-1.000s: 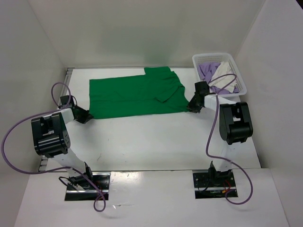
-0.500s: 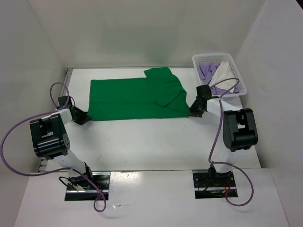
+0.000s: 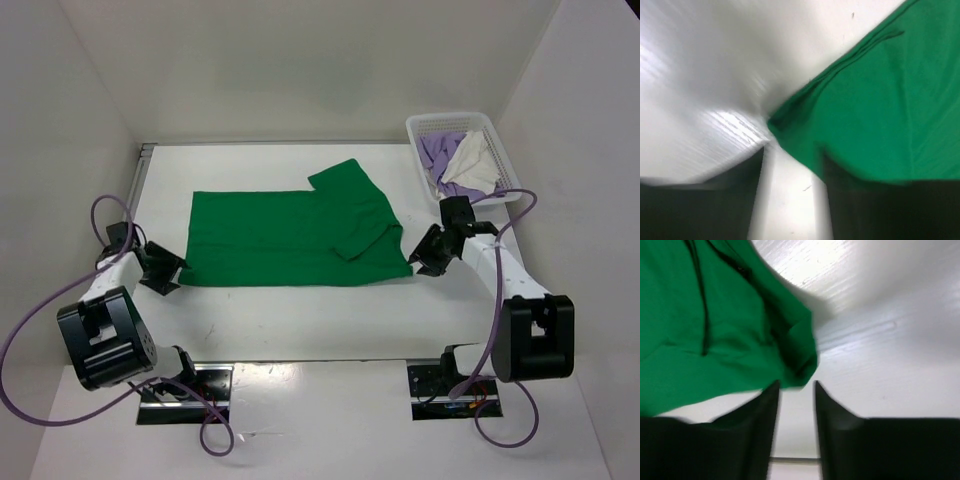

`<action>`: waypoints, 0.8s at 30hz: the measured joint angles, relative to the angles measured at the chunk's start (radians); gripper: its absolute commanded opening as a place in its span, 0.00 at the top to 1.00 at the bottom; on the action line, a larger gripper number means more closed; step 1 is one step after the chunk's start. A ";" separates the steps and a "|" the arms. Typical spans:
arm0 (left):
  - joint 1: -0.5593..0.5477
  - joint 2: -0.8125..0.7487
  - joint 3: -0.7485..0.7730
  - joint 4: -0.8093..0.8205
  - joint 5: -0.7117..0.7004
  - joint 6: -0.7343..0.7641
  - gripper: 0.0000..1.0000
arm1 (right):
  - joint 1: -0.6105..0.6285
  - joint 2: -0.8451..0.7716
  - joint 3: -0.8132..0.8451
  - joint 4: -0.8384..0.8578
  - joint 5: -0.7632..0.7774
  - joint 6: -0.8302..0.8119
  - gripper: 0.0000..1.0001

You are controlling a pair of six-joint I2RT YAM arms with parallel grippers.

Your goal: Fold and stack the t-shirts

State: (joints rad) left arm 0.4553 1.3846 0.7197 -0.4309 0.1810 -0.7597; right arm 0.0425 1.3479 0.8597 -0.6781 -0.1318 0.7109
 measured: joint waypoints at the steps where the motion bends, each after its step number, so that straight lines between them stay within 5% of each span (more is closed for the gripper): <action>1: 0.002 -0.019 0.000 -0.010 0.001 -0.004 0.16 | -0.002 -0.015 0.000 -0.011 -0.003 -0.003 0.49; 3: 0.008 -0.042 0.000 -0.025 0.002 -0.001 0.01 | -0.008 -0.037 0.000 -0.029 -0.009 -0.013 0.43; 6: 0.013 -0.045 0.025 -0.064 -0.005 -0.003 0.01 | -0.012 -0.043 0.011 -0.055 -0.014 -0.029 0.47; 8: 0.006 -0.045 0.054 -0.075 -0.003 -0.002 0.20 | -0.013 -0.043 0.028 -0.058 -0.023 -0.044 0.62; 9: -0.003 -0.045 0.069 -0.064 -0.004 -0.001 0.34 | -0.011 -0.042 0.037 -0.055 -0.030 -0.052 0.80; 10: -0.017 -0.045 0.079 -0.054 -0.003 -0.007 0.57 | -0.002 -0.040 0.045 -0.045 -0.038 -0.060 0.87; 12: -0.085 -0.047 0.087 -0.011 -0.008 -0.009 0.69 | 0.033 -0.011 0.057 -0.007 -0.055 -0.052 1.00; 15: -0.254 -0.046 0.089 0.036 -0.023 -0.015 0.84 | 0.126 0.077 0.063 0.093 -0.103 -0.042 1.00; 19: -0.480 -0.013 0.116 0.085 -0.037 -0.032 0.87 | 0.240 0.201 0.065 0.225 -0.159 -0.019 1.00; 24: -0.583 0.121 0.128 0.159 -0.027 -0.037 0.87 | 0.300 0.310 0.103 0.303 -0.179 -0.007 1.00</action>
State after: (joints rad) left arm -0.1272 1.5055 0.8474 -0.2714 0.1535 -0.7971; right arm 0.3424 1.6581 0.9627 -0.3752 -0.3107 0.7040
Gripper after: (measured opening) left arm 0.129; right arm 0.001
